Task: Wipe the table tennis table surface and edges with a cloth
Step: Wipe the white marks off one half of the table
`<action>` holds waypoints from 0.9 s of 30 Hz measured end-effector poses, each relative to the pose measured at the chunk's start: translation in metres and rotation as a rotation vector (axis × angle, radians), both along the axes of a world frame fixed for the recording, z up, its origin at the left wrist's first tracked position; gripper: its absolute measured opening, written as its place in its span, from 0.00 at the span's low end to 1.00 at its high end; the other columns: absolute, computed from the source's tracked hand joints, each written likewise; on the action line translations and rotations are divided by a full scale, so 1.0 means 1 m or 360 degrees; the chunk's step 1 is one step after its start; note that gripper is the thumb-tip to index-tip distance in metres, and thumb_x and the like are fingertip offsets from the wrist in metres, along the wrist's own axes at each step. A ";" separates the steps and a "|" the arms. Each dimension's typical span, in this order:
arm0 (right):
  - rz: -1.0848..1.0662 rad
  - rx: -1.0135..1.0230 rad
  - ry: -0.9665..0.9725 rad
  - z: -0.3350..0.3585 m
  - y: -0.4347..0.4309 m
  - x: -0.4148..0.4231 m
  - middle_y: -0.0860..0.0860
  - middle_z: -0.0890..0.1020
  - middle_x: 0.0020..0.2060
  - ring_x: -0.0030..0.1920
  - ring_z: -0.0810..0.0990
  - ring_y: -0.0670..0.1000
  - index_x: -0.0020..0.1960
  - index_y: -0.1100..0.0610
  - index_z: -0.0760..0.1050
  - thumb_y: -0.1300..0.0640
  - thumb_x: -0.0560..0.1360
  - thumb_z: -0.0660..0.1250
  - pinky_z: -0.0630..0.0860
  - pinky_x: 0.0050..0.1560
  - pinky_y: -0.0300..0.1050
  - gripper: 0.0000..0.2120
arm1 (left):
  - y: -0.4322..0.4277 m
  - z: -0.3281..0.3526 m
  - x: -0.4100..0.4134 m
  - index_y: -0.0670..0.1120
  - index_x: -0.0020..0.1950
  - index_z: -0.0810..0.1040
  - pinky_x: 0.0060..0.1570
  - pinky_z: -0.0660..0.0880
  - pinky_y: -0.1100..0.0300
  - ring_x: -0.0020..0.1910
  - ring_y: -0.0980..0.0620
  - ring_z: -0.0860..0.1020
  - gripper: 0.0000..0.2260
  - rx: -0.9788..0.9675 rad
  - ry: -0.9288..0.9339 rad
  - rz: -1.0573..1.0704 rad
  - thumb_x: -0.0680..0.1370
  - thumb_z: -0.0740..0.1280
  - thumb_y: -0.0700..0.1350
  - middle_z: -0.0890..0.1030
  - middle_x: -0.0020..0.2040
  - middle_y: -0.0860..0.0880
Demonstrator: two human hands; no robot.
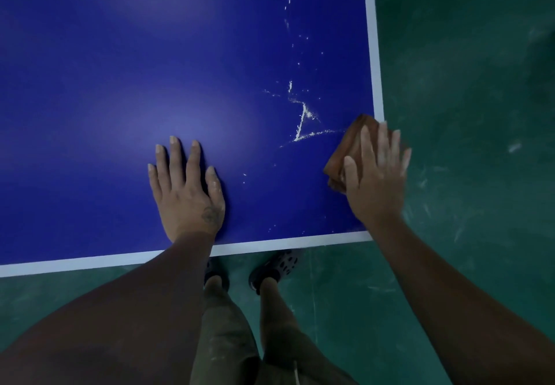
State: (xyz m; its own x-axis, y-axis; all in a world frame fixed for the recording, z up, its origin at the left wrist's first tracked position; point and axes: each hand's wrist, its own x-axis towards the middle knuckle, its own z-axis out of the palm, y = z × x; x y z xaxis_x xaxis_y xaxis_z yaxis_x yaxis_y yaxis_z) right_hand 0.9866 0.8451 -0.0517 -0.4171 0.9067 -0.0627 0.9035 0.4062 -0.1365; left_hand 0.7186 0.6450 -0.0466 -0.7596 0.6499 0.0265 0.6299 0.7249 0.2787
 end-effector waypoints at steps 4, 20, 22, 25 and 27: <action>0.0086 -0.0037 -0.0071 -0.002 -0.080 0.024 0.55 0.51 0.88 0.87 0.47 0.59 0.88 0.52 0.54 0.38 0.88 0.48 0.48 0.84 0.69 0.32 | -0.001 0.000 -0.002 0.50 0.88 0.63 0.87 0.45 0.42 0.89 0.42 0.50 0.26 -0.0041 -0.0023 -0.0006 0.90 0.52 0.55 0.56 0.90 0.46; 0.0749 -0.0116 0.0082 0.002 -0.121 -0.126 0.51 0.52 0.88 0.88 0.47 0.57 0.87 0.46 0.58 0.38 0.88 0.51 0.48 0.85 0.66 0.29 | -0.008 0.001 -0.009 0.43 0.75 0.79 0.87 0.51 0.39 0.87 0.38 0.59 0.16 0.0378 -0.0194 -0.0006 0.89 0.60 0.42 0.68 0.85 0.43; 0.0636 -0.0061 0.0067 0.002 -0.102 -0.126 0.51 0.52 0.88 0.88 0.47 0.56 0.87 0.46 0.57 0.38 0.88 0.50 0.49 0.85 0.66 0.29 | -0.010 0.003 -0.010 0.42 0.75 0.79 0.86 0.53 0.38 0.87 0.38 0.59 0.17 0.0367 -0.0195 -0.0026 0.88 0.59 0.40 0.68 0.85 0.42; 0.0404 -0.0030 -0.0028 0.002 -0.087 -0.088 0.51 0.51 0.88 0.88 0.47 0.56 0.87 0.46 0.55 0.36 0.88 0.48 0.49 0.85 0.67 0.30 | -0.007 0.003 -0.008 0.44 0.80 0.74 0.87 0.52 0.39 0.88 0.39 0.58 0.20 0.0234 -0.0130 -0.0029 0.89 0.57 0.44 0.65 0.86 0.44; 0.0263 -0.0017 -0.0079 0.003 -0.084 -0.047 0.51 0.52 0.88 0.87 0.48 0.57 0.87 0.47 0.56 0.37 0.88 0.49 0.50 0.85 0.68 0.30 | -0.004 0.002 -0.007 0.47 0.84 0.70 0.87 0.50 0.40 0.88 0.40 0.55 0.22 0.0122 -0.0106 -0.0029 0.90 0.54 0.47 0.61 0.88 0.45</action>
